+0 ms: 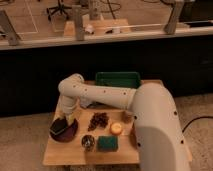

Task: Wipe purple bowl with eraser

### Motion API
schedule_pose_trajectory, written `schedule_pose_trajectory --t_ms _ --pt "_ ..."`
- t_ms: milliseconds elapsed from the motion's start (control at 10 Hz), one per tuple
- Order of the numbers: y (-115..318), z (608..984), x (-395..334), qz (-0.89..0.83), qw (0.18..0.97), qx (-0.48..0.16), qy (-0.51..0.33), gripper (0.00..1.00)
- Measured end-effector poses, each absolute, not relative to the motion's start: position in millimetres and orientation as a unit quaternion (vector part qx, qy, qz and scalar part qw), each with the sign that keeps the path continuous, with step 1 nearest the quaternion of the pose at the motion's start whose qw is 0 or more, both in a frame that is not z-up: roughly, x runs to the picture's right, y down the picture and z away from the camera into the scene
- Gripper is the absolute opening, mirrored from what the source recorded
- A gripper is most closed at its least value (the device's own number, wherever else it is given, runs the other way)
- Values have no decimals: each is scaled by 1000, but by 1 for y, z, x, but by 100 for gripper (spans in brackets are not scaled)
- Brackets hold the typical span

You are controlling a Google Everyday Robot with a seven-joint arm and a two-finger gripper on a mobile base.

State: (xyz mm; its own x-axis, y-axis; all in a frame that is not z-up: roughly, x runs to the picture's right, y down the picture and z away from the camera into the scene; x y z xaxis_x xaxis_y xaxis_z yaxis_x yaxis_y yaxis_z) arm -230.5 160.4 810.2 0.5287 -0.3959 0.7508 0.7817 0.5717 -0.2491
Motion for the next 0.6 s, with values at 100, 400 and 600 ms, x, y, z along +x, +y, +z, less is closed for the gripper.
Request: schedule_pose_trajectory --t_ms 100,400,600 --pt "154 805 -231 -355 826 -293 -325 15" --pt "141 794 -236 -365 827 -297 -307 15" --pt "130 791 -236 -354 837 -299 -292 15"
